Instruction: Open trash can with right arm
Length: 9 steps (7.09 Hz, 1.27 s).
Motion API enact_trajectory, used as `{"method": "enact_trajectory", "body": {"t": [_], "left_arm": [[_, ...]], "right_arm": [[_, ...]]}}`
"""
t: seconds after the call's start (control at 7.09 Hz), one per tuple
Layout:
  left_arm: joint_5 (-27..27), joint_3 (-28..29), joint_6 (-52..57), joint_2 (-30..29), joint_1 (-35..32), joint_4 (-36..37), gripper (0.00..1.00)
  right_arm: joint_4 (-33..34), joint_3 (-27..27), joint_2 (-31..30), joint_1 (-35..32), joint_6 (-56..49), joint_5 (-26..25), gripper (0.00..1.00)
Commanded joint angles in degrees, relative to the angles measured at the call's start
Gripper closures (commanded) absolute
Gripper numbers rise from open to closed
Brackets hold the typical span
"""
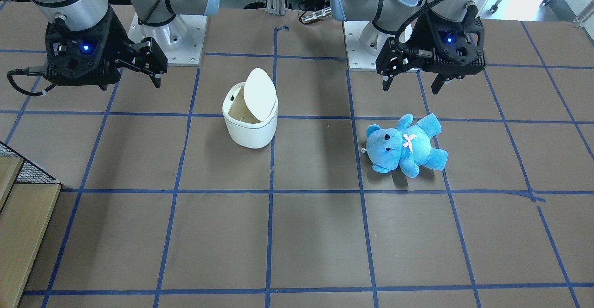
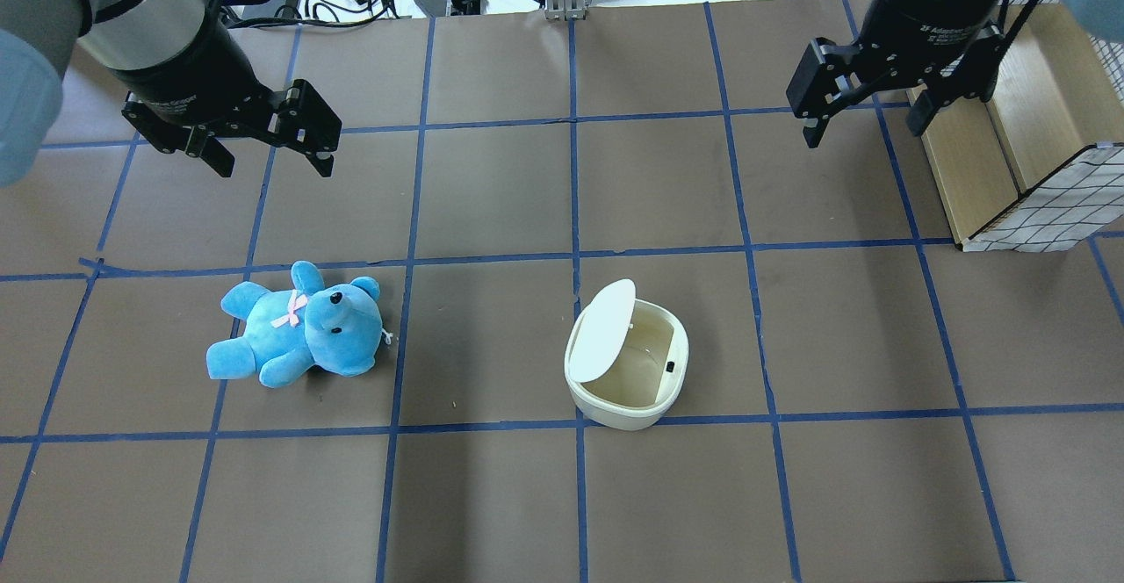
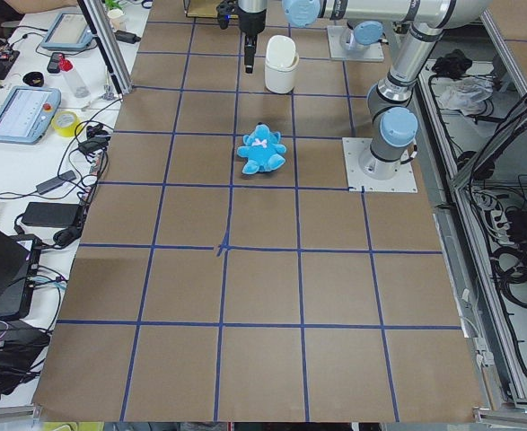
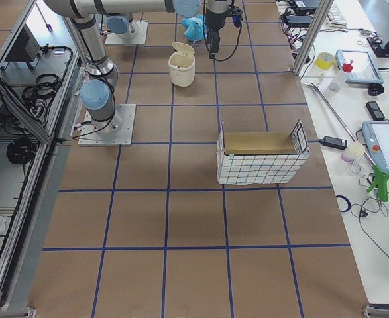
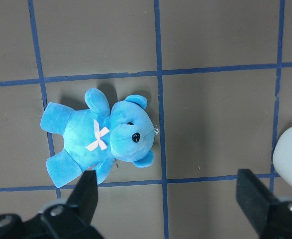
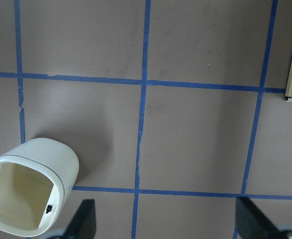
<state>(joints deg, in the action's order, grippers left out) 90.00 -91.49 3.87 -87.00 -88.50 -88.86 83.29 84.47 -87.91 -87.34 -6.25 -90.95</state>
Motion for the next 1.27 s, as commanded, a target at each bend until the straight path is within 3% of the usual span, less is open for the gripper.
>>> {"method": "enact_trajectory", "body": {"t": [0.0,1.13], "left_arm": [[0.0,0.0,0.0,-0.01,0.0,0.0,0.0],[0.0,0.0,0.0,-0.01,0.0,0.0,0.0]], "right_arm": [[0.11,-0.27,-0.16,0.59,-0.16,0.25,0.0],[0.2,-0.18,-0.51,0.24,1.15,0.69,0.0]]}}
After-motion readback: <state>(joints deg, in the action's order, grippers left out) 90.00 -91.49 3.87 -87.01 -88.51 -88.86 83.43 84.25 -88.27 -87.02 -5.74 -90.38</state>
